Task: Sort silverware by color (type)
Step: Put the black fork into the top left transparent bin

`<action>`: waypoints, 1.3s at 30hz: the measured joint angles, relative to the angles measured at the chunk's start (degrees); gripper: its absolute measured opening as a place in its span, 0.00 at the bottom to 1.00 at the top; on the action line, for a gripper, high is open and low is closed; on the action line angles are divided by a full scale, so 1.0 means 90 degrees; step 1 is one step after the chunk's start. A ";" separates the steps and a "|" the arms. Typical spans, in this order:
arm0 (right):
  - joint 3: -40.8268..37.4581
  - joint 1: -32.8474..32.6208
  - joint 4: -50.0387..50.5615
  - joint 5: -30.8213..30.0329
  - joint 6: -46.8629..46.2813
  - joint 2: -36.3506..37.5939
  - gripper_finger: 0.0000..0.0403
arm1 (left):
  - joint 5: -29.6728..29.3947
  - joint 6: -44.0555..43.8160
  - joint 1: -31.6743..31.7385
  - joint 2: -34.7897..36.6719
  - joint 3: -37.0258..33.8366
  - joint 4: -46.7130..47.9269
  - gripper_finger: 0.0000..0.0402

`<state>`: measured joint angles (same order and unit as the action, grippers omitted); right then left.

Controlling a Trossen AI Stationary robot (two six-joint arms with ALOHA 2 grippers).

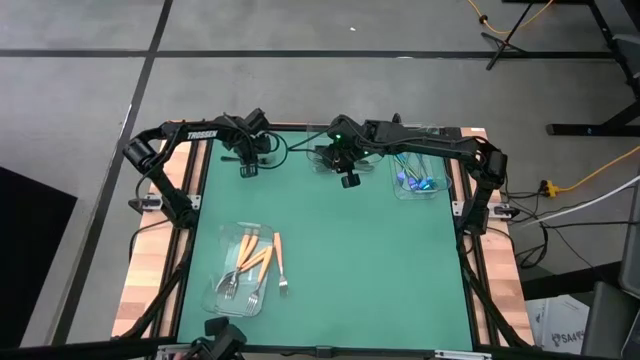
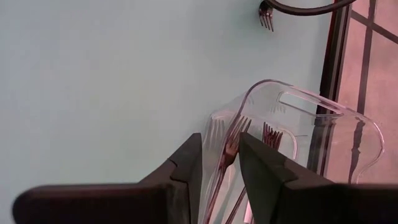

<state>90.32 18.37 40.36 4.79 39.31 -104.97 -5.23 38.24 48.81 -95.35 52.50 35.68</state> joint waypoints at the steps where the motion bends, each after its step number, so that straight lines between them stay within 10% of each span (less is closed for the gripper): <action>1: 0.0000 0.0002 0.0000 -0.0002 0.0000 0.0000 0.24 | -0.0002 0.0002 0.0017 0.0000 -0.0029 -0.0022 0.17; 39: 0.0000 0.0005 0.0407 -0.0820 0.0118 0.0693 0.24 | -0.0038 -0.1409 -0.0020 0.0464 -0.0323 -0.0733 0.01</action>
<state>90.32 18.41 44.02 -2.59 40.38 -98.73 -5.58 25.56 48.63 -91.17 49.59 29.08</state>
